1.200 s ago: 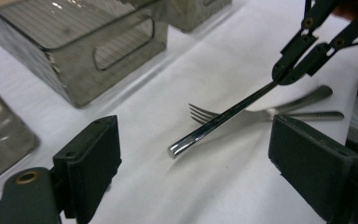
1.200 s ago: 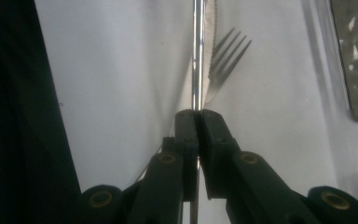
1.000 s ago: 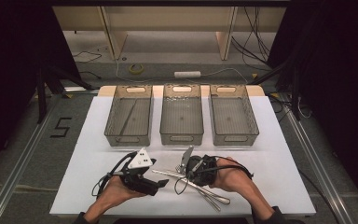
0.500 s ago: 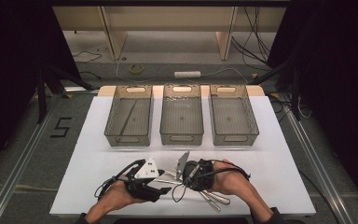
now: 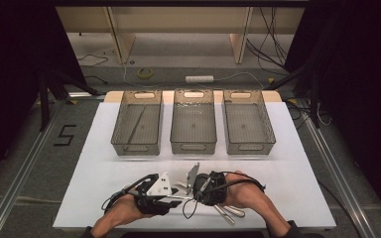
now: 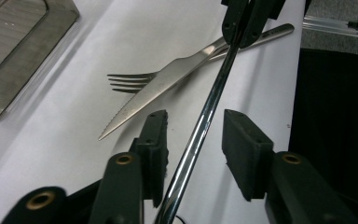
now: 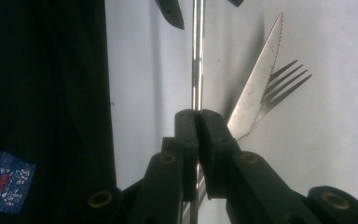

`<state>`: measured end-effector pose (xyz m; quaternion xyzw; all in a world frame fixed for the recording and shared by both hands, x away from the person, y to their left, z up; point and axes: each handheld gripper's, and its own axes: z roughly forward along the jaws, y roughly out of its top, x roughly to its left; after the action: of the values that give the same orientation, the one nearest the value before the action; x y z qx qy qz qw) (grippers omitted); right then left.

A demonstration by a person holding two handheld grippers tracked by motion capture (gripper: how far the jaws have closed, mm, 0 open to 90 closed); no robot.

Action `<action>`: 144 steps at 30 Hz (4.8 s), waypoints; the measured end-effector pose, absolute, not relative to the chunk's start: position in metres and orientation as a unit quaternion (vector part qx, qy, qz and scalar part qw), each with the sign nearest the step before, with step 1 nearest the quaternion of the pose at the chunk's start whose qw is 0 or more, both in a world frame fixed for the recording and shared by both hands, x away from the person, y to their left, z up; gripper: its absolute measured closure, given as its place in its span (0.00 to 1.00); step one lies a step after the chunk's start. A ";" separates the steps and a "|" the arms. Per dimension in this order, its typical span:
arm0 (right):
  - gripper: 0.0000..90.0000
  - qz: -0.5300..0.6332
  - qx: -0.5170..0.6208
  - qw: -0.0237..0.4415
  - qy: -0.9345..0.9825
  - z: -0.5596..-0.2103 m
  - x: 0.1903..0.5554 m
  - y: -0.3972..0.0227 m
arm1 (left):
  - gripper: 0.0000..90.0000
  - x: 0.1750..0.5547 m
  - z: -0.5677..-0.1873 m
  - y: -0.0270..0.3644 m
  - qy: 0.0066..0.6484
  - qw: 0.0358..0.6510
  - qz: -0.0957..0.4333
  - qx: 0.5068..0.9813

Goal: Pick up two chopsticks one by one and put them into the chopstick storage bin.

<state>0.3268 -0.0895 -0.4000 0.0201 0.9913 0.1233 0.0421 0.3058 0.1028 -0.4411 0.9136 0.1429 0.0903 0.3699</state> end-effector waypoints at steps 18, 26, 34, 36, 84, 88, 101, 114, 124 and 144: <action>0.92 0.149 0.011 0.019 0.989 -0.396 0.331 -0.096 | 0.92 0.302 -0.442 0.105 0.096 0.365 0.042 0.925; 0.62 0.235 0.071 0.029 0.969 -0.380 0.342 -0.112 | 0.93 0.309 -0.437 0.114 0.145 0.381 0.064 0.911; 0.45 0.302 0.122 0.064 0.943 -0.369 0.345 -0.119 | 0.93 0.322 -0.434 0.129 0.233 0.394 0.096 0.884; 0.42 0.318 0.136 0.073 0.936 -0.368 0.347 -0.120 | 0.93 0.325 -0.432 0.134 0.257 0.400 0.107 0.873; 0.29 0.460 0.310 0.085 0.828 -0.423 0.334 -0.189 | 0.93 0.397 -0.414 0.211 0.510 0.439 0.211 0.709; 0.29 0.464 0.310 0.085 0.826 -0.424 0.332 -0.190 | 0.93 0.411 -0.415 0.213 0.518 0.430 0.216 0.708; 0.29 0.464 0.307 0.084 0.826 -0.426 0.324 -0.191 | 0.93 0.449 -0.420 0.228 0.553 0.417 0.218 0.687; 0.29 0.460 0.299 0.082 0.832 -0.427 0.322 -0.188 | 0.93 0.467 -0.429 0.236 0.578 0.405 0.212 0.676; 0.29 0.457 0.292 0.080 0.837 -0.428 0.321 -0.186 | 0.92 0.472 -0.437 0.242 0.590 0.399 0.208 0.671; 0.29 0.454 0.292 0.083 0.838 -0.426 0.320 -0.189 | 0.33 0.431 -0.399 0.221 0.505 0.409 0.154 0.744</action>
<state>0.3196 -0.1889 -0.4261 0.2921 0.8378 0.4536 0.0830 0.4307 0.2207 -0.3985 0.7442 0.5054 0.1542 0.4087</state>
